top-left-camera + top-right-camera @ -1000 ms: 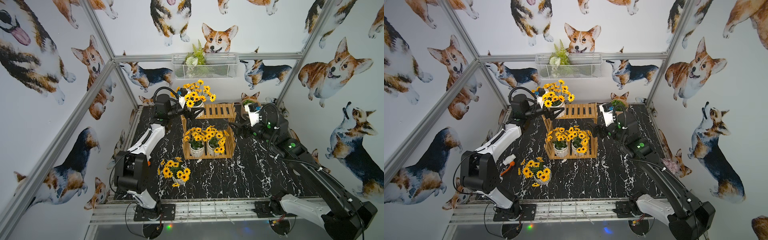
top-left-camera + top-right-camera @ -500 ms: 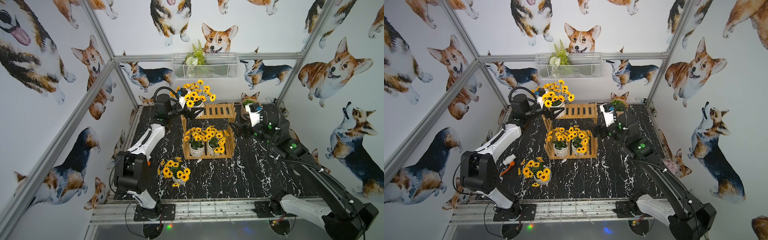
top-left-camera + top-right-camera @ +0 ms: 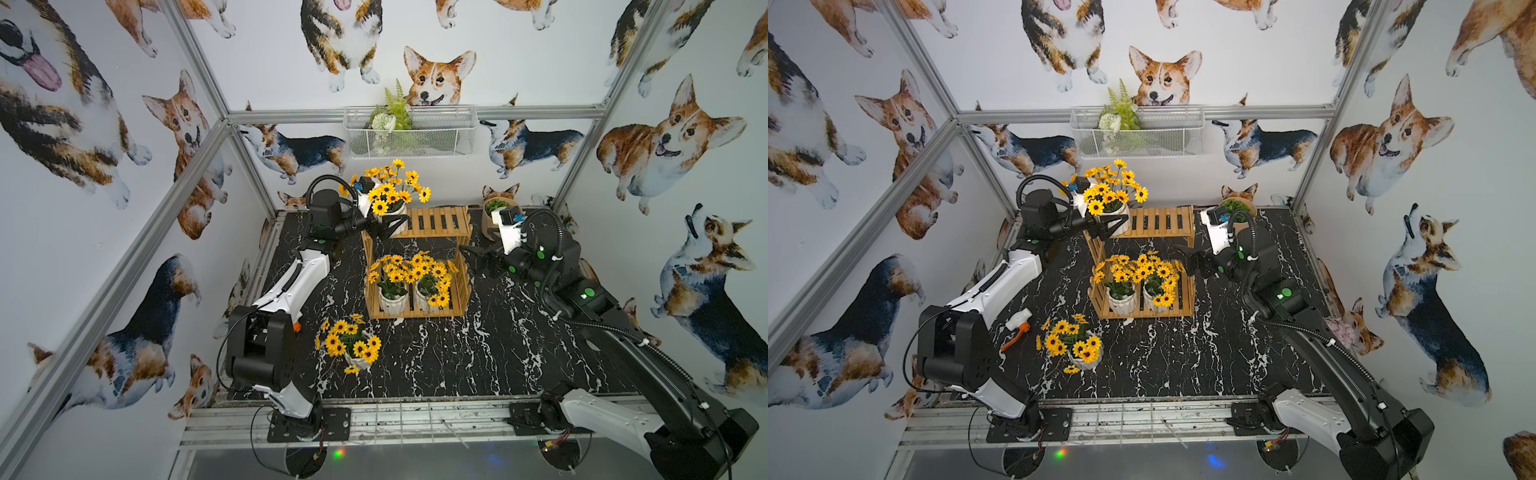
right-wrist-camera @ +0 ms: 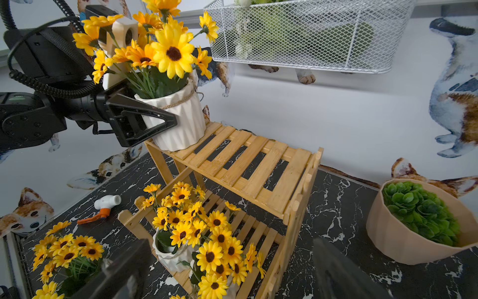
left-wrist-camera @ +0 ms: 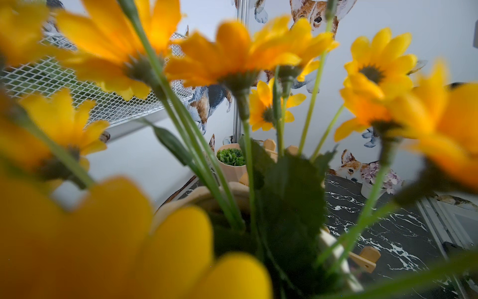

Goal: Take the sunflower pots off the shelves
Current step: Pick up the sunflower pot from the shelf, then place the sunflower pot at the center of the board.

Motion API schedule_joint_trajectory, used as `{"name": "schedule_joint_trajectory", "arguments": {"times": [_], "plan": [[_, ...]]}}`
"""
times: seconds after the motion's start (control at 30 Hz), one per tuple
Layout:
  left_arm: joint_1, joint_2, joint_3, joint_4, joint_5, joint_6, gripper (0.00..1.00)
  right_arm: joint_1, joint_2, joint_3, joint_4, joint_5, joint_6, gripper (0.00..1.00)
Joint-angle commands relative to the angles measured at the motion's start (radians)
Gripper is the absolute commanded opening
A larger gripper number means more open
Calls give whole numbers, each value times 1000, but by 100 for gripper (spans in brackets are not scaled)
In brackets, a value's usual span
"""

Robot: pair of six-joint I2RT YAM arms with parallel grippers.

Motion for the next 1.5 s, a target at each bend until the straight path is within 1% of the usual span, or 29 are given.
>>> {"name": "schedule_joint_trajectory", "arguments": {"times": [0.0,0.27,0.5,0.8,1.1,1.37,1.47], "plan": [[0,-25,16,32,18,-1,0,1,-8,-2,-3,8,-7,100],[-1,-59,31,43,38,-12,0,1,-17,-12,-2,13,-1,100],[-2,-124,9,45,56,-17,0,1,-29,-19,-3,20,2,100],[-20,-258,-121,100,45,-57,0,1,-50,-23,-32,42,14,100],[-49,-433,-256,65,7,-44,0,1,-90,-52,-61,74,34,100],[-120,-565,-375,11,-47,-31,0,1,-98,-61,-90,103,61,100],[-171,-596,-396,-53,-91,16,0,1,-107,-53,-92,97,70,100]]}}
